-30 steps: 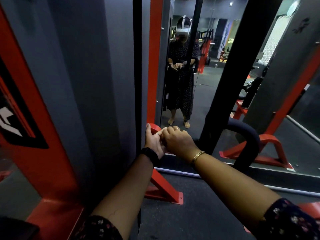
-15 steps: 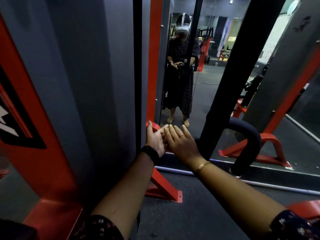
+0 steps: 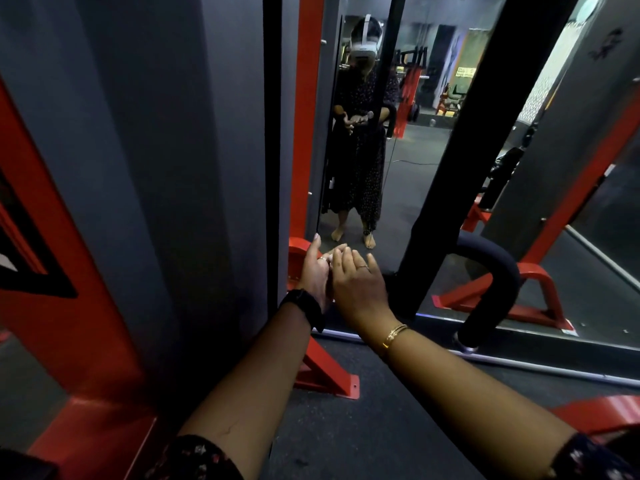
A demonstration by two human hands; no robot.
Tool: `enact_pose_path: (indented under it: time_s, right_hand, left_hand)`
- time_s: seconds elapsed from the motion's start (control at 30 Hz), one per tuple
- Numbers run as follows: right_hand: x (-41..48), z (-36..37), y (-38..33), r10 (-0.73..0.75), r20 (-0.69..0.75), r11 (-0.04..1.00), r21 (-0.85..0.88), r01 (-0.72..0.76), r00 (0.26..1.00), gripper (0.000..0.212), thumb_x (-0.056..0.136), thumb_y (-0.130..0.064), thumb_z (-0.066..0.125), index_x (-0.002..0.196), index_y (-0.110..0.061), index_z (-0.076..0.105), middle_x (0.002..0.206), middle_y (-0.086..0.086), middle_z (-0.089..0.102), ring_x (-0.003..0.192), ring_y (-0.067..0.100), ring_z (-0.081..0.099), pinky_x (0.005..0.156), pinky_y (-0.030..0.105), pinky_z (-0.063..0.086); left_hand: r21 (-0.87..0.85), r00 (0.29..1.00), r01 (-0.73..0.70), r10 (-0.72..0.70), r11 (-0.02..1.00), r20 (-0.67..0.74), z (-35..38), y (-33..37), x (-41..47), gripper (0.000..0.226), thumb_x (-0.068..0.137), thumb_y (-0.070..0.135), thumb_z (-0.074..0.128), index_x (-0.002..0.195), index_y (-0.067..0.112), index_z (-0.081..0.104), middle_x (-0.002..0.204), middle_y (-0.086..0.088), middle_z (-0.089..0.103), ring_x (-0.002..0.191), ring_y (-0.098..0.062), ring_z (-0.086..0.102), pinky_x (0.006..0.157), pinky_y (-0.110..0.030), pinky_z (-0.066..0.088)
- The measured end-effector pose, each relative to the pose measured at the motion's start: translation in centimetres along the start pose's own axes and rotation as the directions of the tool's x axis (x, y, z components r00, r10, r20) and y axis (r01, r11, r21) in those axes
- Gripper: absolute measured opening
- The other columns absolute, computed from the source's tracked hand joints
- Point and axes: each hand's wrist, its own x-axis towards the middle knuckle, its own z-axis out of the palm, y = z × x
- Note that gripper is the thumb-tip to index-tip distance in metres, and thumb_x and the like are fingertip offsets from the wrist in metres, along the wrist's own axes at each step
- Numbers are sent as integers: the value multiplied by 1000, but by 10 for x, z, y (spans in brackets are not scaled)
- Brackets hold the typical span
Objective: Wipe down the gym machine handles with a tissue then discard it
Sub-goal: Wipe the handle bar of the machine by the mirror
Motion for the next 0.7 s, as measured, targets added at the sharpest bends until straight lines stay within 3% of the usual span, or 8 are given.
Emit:
enact_pose_path:
  time_s: [0.07,0.13,0.2,0.27,0.43,0.5,0.6,0.7]
  right_hand:
    - [-10,8,6,-71,-85,995,-73,65,994,50,85,-20,34,117,-2,67,120,17,65,110,29,64,94,43,48]
    - [-28,12,17,-165,-180,978,-158,137,970,50,87,-16,32,127,-2,59,131,16,58,123,30,55,104,49,32]
    - [-43,8,25,-204,-181,959,-232,160,962,50,89,-15,36,136,-3,47,140,16,50,130,30,47,108,54,23]
    - [-42,1,24,-137,-122,958,-270,100,983,55,84,-19,50,136,-3,43,137,17,53,127,31,51,105,59,26]
    - [-7,-13,8,16,63,988,-152,-6,998,58,64,-32,83,112,-4,69,107,13,70,99,26,68,87,53,51]
    - [-8,-12,13,-44,36,989,-143,49,998,56,69,-34,78,116,-5,68,113,11,69,102,23,67,89,52,51]
    - [-29,-10,26,-124,-68,965,-239,105,990,50,89,-20,32,128,-2,58,126,16,61,117,28,59,110,56,27]
    - [-50,-19,28,-27,-79,956,-295,3,997,47,82,-8,42,124,8,58,120,27,61,115,39,58,115,52,3]
  left_hand:
    - [23,999,-28,29,999,-26,0,-4,2,67,94,64,31,127,10,54,109,-8,63,98,-19,62,83,-30,49]
    - [67,996,-58,62,996,-64,1,-7,3,59,95,63,32,112,13,58,101,-4,60,90,-16,61,81,-28,47]
    - [82,994,-72,79,994,-82,4,-7,3,55,95,61,32,106,13,57,98,-1,58,84,-13,58,75,-25,46]
    - [82,993,-80,87,993,-85,5,-8,3,54,96,60,31,104,13,57,99,-2,59,84,-12,59,77,-24,46]
    - [68,995,-67,72,995,-72,5,-9,1,55,97,59,32,116,12,54,103,-5,62,93,-17,61,81,-30,49]
    - [91,992,-74,83,993,-94,6,-10,1,56,97,58,30,121,12,53,109,-6,61,97,-17,60,81,-30,48]
    - [84,979,-124,136,989,-151,10,-15,0,55,99,54,30,127,12,51,129,-7,54,114,-19,56,92,-30,44]
    - [144,954,-175,204,974,-221,17,-19,-4,54,100,47,33,133,9,51,142,-3,47,128,-16,48,93,-23,39]
